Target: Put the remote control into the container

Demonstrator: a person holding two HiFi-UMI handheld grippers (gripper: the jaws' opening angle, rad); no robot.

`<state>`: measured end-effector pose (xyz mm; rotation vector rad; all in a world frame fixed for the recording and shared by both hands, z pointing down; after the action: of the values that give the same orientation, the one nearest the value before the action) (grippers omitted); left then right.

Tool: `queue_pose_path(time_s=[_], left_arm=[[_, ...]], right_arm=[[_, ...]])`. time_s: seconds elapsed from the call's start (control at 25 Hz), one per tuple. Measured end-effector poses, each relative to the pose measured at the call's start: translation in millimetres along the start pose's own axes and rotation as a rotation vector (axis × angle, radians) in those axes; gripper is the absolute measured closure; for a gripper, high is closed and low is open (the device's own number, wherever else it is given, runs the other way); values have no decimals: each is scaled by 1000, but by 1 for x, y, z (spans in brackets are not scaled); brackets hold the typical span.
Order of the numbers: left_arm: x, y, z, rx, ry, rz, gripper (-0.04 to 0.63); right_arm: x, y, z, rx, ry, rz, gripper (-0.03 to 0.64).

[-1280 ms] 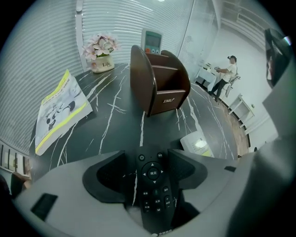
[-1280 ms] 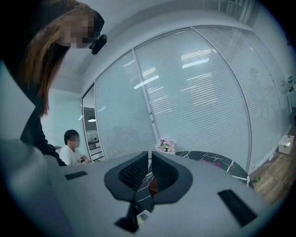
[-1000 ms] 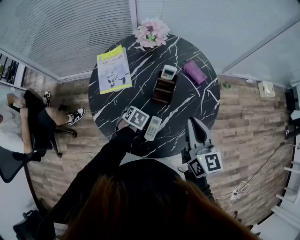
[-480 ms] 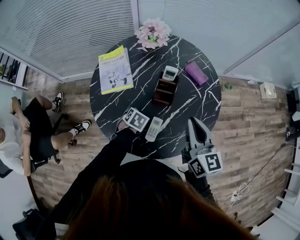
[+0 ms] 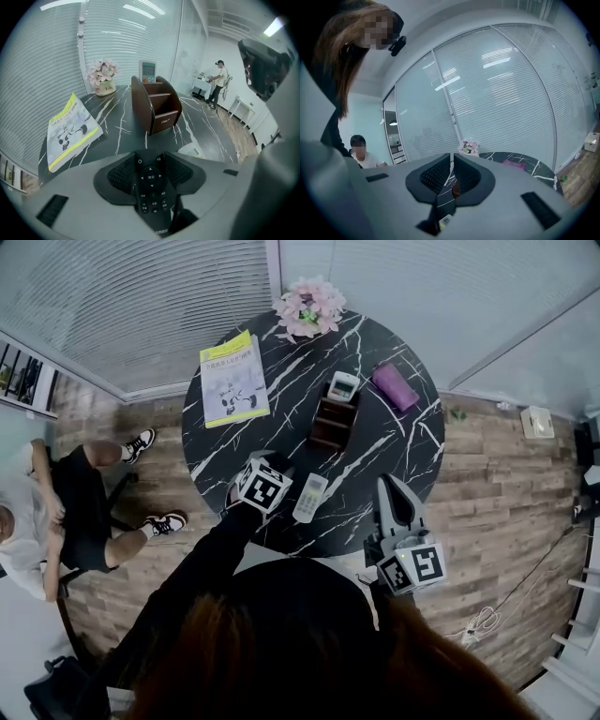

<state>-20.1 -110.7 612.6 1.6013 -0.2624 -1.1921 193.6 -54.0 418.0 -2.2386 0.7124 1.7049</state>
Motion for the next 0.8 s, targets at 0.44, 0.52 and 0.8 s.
queue_pose_path(time_s=[0.44, 0.52, 0.8], left_arm=[[21, -40, -5, 12, 13, -181, 402], [25, -43, -5, 11, 16, -203, 402], [54, -66, -10, 9, 12, -326, 402]], right_arm=[[-1, 5, 6, 31, -10, 0, 584], [0, 6, 8, 33, -11, 0, 584], [-1, 2, 7, 30, -12, -2, 584]])
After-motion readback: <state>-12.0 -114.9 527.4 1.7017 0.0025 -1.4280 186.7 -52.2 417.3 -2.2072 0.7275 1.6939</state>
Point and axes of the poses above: the fingertips, and each gripper's own axes: y forward along the fingers, z to its left, x out of its top, the point moved 4 cm from there along -y, backward along the fingers, and after that the axes turned 1 degree about -x, right-handed, at the moved point
